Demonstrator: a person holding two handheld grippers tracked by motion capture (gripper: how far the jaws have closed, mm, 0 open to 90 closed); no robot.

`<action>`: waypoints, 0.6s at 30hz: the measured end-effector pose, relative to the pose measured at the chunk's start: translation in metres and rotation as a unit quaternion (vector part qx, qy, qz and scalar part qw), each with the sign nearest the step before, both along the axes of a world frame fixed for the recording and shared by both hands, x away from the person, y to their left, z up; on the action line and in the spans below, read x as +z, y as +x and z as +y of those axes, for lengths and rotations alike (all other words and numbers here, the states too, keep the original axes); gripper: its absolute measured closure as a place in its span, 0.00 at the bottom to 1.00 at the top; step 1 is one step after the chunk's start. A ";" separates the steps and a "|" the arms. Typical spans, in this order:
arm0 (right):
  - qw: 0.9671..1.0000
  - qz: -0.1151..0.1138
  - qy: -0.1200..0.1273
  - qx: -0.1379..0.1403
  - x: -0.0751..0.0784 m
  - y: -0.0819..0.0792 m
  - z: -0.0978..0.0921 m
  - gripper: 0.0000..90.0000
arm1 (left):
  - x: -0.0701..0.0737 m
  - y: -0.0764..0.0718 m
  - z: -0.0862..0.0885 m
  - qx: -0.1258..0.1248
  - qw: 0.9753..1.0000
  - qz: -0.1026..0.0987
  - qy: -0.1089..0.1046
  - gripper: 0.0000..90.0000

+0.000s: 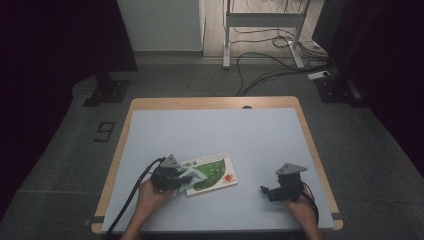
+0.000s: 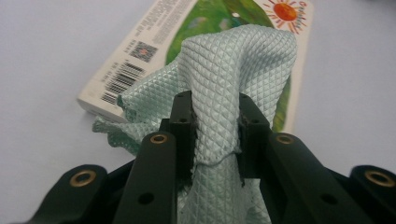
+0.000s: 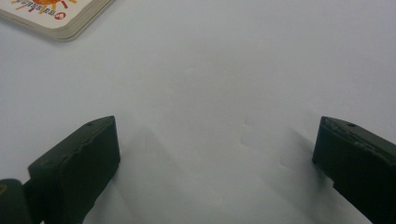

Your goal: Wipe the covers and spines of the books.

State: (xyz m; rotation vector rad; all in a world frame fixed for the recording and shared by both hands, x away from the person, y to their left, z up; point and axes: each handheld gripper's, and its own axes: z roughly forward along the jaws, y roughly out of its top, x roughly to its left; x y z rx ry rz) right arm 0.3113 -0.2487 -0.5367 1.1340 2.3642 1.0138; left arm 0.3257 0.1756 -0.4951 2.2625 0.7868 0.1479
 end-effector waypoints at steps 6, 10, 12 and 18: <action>1.000 0.000 0.000 0.000 0.000 0.000 0.000 0.00 | -0.001 -0.007 -0.004 -0.008 1.000 -0.005 0.000 0.81; 1.000 0.000 0.000 0.000 0.000 0.000 0.000 0.00 | -0.003 -0.004 -0.012 -0.012 1.000 -0.002 -0.013 0.81; 1.000 0.000 0.000 0.000 0.000 0.000 0.000 0.00 | -0.003 -0.002 -0.017 -0.017 1.000 -0.004 -0.011 0.81; 1.000 0.000 0.000 0.000 0.000 0.000 0.000 0.00 | -0.004 0.003 -0.036 -0.030 1.000 -0.004 -0.008 0.81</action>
